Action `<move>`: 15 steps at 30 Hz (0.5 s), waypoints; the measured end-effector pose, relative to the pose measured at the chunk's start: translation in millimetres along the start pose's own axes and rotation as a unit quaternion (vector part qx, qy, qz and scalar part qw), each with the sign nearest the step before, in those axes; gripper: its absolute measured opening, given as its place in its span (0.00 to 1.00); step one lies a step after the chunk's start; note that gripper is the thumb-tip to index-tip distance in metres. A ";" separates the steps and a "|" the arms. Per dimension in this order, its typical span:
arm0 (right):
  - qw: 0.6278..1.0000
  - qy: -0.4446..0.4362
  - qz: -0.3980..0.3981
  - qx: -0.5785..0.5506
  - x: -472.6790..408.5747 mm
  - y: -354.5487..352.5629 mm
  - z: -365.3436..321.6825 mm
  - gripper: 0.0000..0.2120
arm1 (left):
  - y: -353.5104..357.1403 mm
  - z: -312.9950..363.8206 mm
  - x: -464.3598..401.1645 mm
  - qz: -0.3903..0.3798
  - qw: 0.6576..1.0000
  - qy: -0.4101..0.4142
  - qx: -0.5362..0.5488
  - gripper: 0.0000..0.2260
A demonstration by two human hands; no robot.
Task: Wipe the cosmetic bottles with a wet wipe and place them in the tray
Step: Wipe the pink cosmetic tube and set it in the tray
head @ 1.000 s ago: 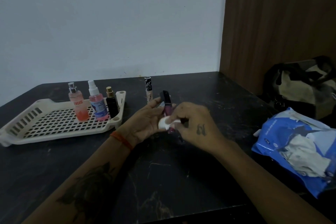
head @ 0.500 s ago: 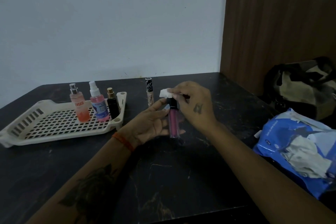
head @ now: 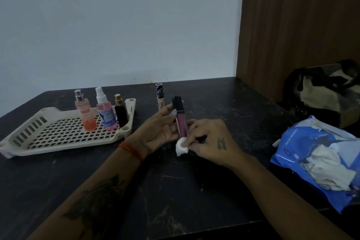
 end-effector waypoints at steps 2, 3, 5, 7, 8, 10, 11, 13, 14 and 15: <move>1.000 -0.001 0.016 -0.002 -1.0 -1.9 -1.5 0.10 | -0.4 0.3 -0.8 0.008 1.000 0.001 -0.009 0.18; 1.000 0.001 0.022 0.002 -1.5 -2.2 -1.3 0.10 | -1.1 0.2 -1.0 0.015 1.000 0.002 -0.016 0.18; 1.000 0.005 0.010 0.014 -1.6 1.7 -0.2 0.09 | -2.0 -0.7 -0.5 0.024 0.999 0.000 -0.031 0.21; 1.000 0.007 -0.025 0.017 -0.4 8.2 -0.4 0.07 | -0.9 -0.6 1.0 0.022 0.999 -0.002 -0.035 0.21; 0.999 0.011 -0.047 0.020 0.1 10.9 1.0 0.06 | 0.0 0.0 1.6 0.019 0.999 -0.002 -0.031 0.21; 0.995 0.035 -0.072 0.057 -0.1 12.4 8.6 0.05 | 1.5 1.9 2.4 0.014 1.000 -0.001 -0.020 0.22; 0.994 0.055 -0.055 0.079 -1.4 7.8 14.3 0.05 | 2.1 2.6 2.8 0.014 1.000 -0.002 -0.020 0.23; 0.992 0.091 0.059 0.065 -3.4 -17.6 23.4 0.04 | 3.6 2.3 3.3 0.009 1.000 -0.008 -0.028 0.24; 0.985 0.099 0.134 0.031 -2.6 -33.7 25.3 0.04 | 5.1 1.4 3.5 0.003 0.999 -0.011 -0.031 0.24; 0.975 0.098 0.202 0.003 -1.2 -47.2 24.5 0.04 | 6.8 0.2 3.8 -0.003 0.999 -0.015 -0.032 0.24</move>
Point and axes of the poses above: each hand's wrist, its own x-axis away from the middle knuckle, its own y-axis out of the palm, z = x × y, the point moved 9 cm from there along -x, towards the middle knuckle, and after that the axes turned 12 degrees about y, right-handed, at the moved point
